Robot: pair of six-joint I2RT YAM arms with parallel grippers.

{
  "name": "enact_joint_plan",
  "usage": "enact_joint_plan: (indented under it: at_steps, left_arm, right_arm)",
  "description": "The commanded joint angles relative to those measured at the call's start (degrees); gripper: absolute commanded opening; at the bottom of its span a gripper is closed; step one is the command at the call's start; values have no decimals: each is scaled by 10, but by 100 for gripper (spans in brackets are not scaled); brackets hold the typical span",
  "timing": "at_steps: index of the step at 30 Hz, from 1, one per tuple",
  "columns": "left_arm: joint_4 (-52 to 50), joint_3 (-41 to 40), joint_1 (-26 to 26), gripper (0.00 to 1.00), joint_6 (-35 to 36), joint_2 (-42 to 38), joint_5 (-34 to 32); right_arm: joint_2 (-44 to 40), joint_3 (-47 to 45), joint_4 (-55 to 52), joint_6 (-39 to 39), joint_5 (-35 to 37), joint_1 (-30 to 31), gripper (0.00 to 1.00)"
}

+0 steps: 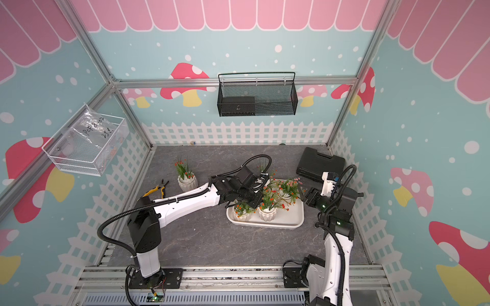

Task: Put the potted gypsophila into the storage box
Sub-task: Place the baby's breath potted plant at the storage box.

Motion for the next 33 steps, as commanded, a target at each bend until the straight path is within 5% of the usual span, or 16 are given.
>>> enact_joint_plan:
  at_steps: [1, 33]
  left_arm:
    - [37, 28, -3, 0, 11, 7, -15]
    - [79, -32, -8, 5, 11, 60, -111]
  right_arm:
    - [1, -9, 16, 0, -2, -2, 68]
    - [3, -22, 28, -4, -11, -2, 67]
